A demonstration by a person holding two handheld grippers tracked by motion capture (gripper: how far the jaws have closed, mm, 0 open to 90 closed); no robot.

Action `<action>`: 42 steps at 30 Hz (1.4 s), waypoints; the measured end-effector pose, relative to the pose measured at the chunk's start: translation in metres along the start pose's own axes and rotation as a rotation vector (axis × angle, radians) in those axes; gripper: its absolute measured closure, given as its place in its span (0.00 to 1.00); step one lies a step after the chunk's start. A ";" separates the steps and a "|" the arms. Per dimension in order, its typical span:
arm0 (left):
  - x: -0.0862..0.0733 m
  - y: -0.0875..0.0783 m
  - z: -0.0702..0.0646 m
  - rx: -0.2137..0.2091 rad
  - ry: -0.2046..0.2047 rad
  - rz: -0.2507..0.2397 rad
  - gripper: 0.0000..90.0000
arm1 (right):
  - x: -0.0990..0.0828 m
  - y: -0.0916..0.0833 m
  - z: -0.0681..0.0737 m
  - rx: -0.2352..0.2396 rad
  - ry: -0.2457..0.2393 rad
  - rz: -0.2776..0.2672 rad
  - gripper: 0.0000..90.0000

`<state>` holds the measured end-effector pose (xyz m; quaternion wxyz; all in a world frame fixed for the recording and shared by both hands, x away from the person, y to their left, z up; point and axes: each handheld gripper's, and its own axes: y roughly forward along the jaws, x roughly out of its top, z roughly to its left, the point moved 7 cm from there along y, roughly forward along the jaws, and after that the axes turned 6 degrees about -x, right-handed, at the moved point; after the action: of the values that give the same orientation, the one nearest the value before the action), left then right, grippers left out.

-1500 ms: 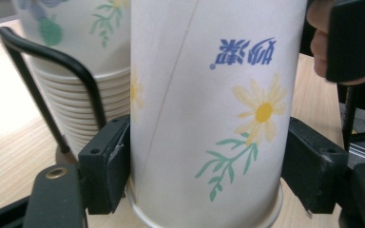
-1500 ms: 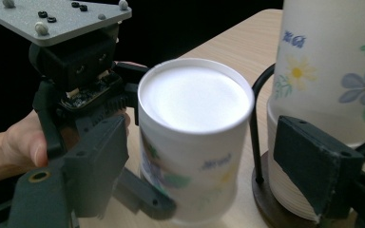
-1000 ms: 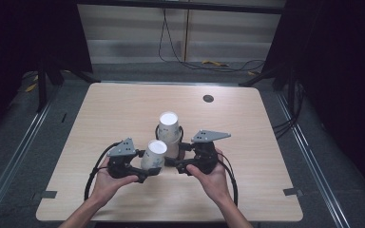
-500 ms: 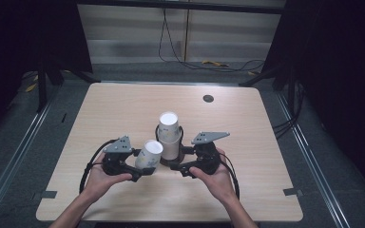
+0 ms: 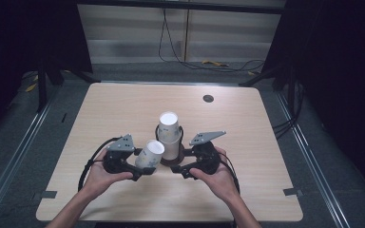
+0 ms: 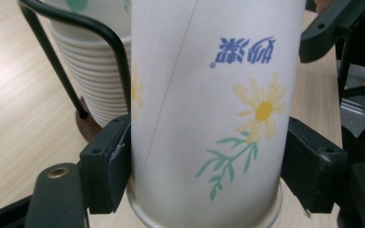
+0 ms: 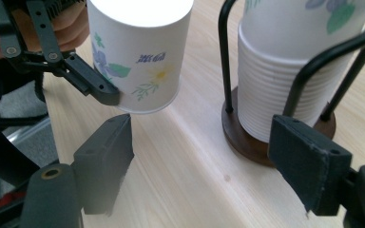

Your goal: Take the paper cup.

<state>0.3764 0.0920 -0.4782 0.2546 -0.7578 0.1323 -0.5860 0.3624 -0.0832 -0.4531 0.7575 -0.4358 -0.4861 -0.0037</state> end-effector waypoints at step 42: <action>-0.014 0.025 -0.010 -0.044 0.128 0.295 0.32 | -0.019 0.013 0.008 0.095 -0.108 0.238 0.32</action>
<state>0.3651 0.0755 -0.5011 0.3125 -0.6966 0.2710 -0.5862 0.3519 -0.0775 -0.4748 0.7451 -0.4537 -0.4705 0.1327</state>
